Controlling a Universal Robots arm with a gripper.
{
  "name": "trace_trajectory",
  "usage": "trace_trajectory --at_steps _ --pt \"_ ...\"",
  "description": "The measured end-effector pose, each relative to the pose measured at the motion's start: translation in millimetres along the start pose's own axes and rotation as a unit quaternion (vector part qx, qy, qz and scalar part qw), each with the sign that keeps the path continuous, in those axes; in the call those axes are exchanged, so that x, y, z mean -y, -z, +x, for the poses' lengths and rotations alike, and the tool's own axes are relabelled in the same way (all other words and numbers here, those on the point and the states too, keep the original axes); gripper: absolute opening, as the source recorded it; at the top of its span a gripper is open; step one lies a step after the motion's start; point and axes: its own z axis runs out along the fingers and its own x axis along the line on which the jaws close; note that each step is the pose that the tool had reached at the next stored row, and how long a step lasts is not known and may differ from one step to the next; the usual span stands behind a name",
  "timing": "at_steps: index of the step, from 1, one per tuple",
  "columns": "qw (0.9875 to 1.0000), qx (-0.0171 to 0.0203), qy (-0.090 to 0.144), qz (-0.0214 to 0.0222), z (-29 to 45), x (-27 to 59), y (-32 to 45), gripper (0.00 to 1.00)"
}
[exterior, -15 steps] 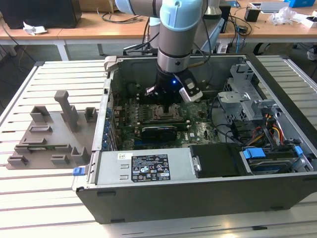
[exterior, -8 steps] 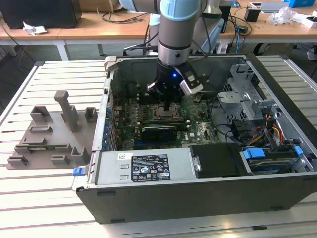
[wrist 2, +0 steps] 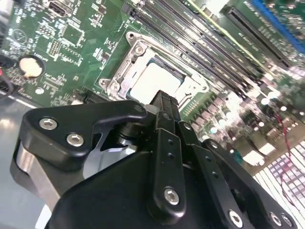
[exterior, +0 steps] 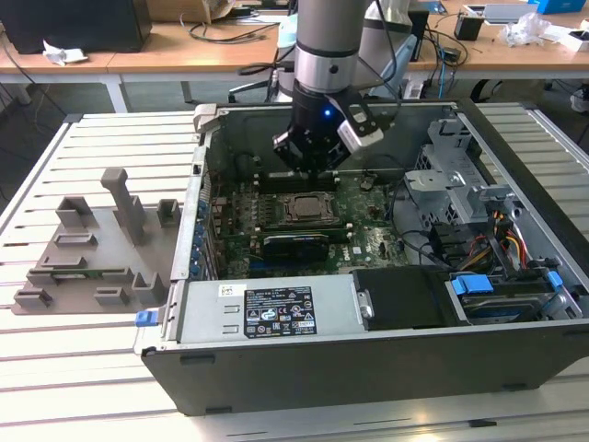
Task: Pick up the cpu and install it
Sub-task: 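Install the second cpu locking lever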
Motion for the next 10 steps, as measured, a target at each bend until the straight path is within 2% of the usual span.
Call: trace_trajectory --at_steps 3,10 --pt "1.0000 -0.0001 0.000 0.0010 0.2 -0.3 6.3 0.11" --pt "1.0000 -0.0001 0.000 0.0010 0.3 -0.3 7.0 0.11"
